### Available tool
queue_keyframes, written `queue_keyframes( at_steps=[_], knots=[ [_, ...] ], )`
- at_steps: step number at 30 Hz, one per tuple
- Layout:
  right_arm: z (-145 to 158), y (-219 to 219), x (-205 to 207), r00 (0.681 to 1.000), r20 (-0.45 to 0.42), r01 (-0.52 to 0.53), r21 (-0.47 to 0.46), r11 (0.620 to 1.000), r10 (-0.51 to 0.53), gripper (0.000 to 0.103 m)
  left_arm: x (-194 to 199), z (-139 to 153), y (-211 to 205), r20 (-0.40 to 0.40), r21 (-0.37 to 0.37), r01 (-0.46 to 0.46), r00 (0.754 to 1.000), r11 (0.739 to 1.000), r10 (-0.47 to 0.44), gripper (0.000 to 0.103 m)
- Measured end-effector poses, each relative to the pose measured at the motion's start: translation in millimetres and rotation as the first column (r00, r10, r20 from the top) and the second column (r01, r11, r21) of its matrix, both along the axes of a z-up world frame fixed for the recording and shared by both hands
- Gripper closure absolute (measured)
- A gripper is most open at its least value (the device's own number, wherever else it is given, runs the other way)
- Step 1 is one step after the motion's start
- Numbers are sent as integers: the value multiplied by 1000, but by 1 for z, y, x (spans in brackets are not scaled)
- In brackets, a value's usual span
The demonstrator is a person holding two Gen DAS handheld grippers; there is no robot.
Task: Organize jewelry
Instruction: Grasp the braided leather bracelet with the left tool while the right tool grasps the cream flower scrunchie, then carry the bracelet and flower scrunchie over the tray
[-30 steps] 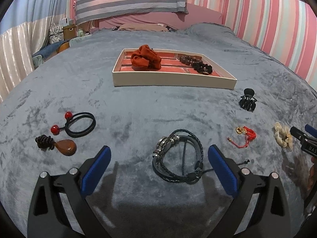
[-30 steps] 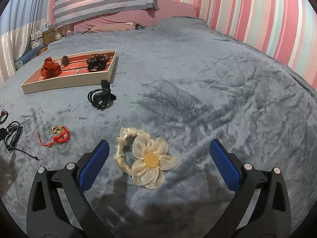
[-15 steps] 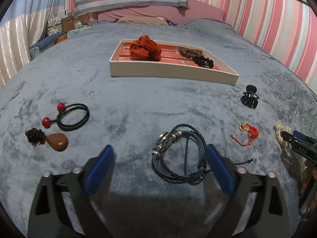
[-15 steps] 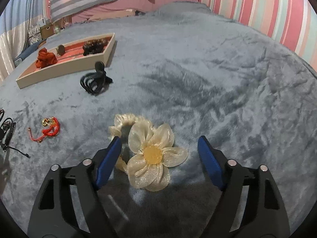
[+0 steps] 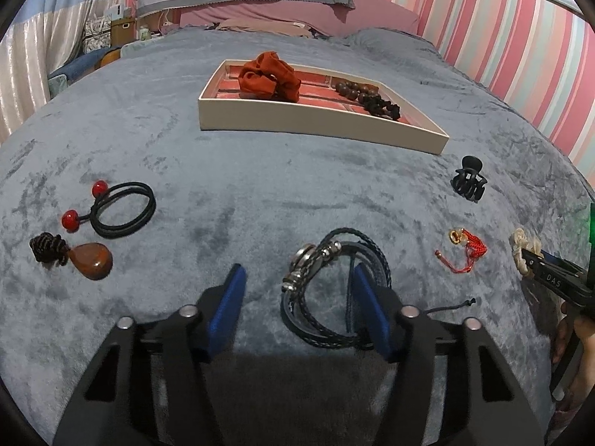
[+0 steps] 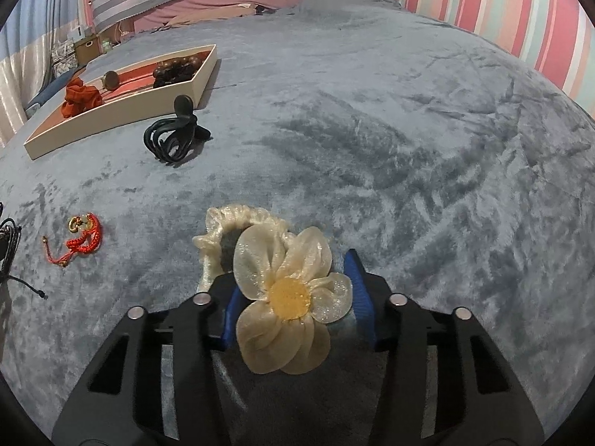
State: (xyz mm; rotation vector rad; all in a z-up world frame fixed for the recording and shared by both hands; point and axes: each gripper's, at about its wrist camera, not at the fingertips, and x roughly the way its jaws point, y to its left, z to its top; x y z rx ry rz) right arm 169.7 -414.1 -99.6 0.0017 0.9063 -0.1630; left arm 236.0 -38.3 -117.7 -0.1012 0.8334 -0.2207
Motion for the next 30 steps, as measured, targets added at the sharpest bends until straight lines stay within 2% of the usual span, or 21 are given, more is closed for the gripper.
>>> queue_keyframes(
  at_steps=[4, 5, 8, 11, 18, 21, 30],
  knots=[
    [1, 0, -1, 1000, 10, -3, 7, 1000, 3, 71, -1, 0, -1, 2, -2, 7, 1000, 1000, -7, 61],
    [1, 0, -1, 1000, 13, -3, 8, 1000, 3, 74, -1, 0, -1, 6, -3, 12, 1000, 1000, -12, 66],
    [1, 1, -2, 1000, 13, -8, 0, 1000, 8, 77, -2, 1, -2, 9, -6, 25, 1000, 1000, -25, 75],
    [2, 3, -3, 1000, 16, -14, -9, 1000, 14, 81, -2, 1, -1, 7, -12, 23, 1000, 1000, -23, 76],
    [3, 5, -5, 999, 28, -20, -15, 1000, 21, 82, -3, 2, 1, 6, -22, 18, 1000, 1000, -17, 87],
    [6, 8, -6, 999, 36, -34, -13, 999, 34, 83, -3, 4, 1, 2, -19, 20, 1000, 1000, -20, 88],
    [38, 9, -3, 992, 120, -42, 30, 999, 38, 83, -5, 32, -7, 67, -23, 54, 996, 998, -52, 90]
  ],
)
